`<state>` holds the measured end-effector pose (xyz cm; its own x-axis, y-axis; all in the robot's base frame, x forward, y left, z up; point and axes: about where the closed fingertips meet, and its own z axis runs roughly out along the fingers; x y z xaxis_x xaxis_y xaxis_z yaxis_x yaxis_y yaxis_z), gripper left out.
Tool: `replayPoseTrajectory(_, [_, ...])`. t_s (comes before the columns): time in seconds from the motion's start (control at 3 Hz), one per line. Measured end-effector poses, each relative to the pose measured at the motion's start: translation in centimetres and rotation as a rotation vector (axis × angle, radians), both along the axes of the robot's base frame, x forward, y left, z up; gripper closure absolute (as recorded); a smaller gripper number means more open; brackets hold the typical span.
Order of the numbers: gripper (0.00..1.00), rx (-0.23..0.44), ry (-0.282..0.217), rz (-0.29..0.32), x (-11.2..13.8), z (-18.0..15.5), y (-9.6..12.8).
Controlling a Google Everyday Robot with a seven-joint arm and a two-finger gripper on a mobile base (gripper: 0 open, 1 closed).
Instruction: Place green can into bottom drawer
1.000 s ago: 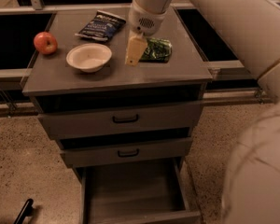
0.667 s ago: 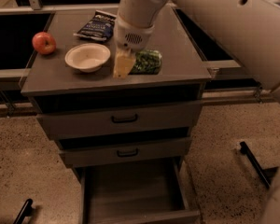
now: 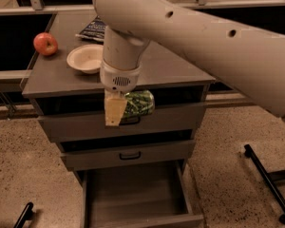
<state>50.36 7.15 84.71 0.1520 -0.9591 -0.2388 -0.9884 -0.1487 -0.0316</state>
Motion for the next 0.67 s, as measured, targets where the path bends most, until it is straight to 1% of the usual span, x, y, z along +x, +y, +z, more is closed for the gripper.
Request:
replayPoseTrajectory(0.33, [1.0,0.05,0.046,-0.009,0.6,-3.1,0.2])
replayPoseTrajectory(0.67, [1.0,0.168,0.143,0.012,-1.7,-12.7,-1.0])
